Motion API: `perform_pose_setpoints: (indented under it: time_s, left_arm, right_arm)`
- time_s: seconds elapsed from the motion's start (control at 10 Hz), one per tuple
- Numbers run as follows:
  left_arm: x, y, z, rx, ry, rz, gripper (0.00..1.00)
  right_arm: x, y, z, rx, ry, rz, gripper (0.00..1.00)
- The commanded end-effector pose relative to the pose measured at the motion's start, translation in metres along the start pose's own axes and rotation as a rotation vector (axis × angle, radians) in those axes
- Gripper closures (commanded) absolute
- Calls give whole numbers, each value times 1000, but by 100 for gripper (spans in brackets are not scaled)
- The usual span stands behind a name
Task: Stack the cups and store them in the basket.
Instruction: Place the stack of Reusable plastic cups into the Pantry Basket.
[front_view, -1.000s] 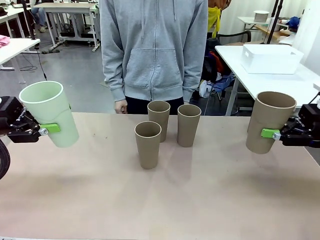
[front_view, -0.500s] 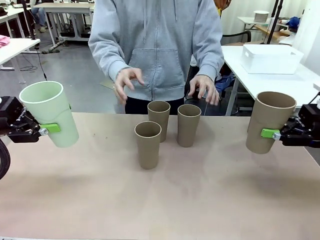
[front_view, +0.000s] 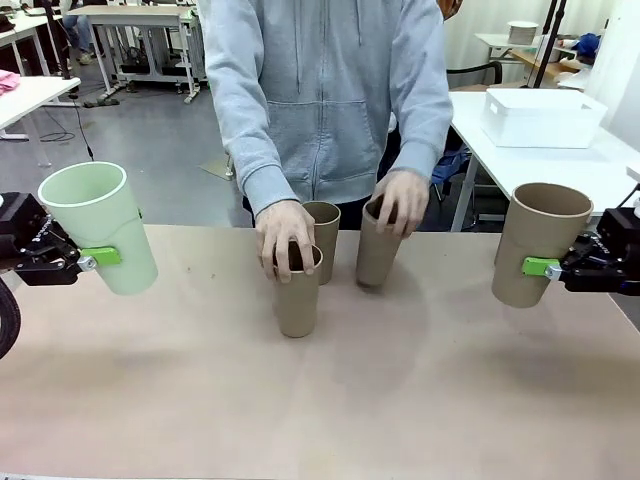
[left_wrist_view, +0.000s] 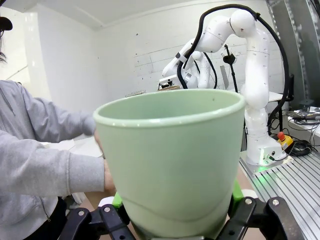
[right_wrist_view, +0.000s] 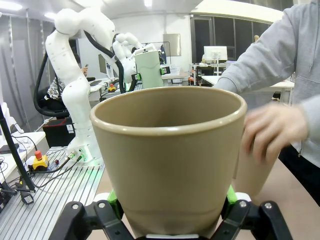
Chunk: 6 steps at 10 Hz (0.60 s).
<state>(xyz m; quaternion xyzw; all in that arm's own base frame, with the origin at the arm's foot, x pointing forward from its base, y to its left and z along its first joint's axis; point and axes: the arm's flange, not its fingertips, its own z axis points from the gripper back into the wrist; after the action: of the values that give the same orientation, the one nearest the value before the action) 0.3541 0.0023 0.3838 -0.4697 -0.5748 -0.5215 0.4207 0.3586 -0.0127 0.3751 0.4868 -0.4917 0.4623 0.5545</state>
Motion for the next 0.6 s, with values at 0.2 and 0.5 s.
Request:
perform_pose_setpoints:
  time_s: [0.2,0.5]
  left_arm:
    - [2,0,2,4,-2,-6,15]
    - [2,0,2,4,-2,-6,15]
  right_arm:
    - [1,0,0,0,1,3,15]
    - [1,0,0,0,1,3,15]
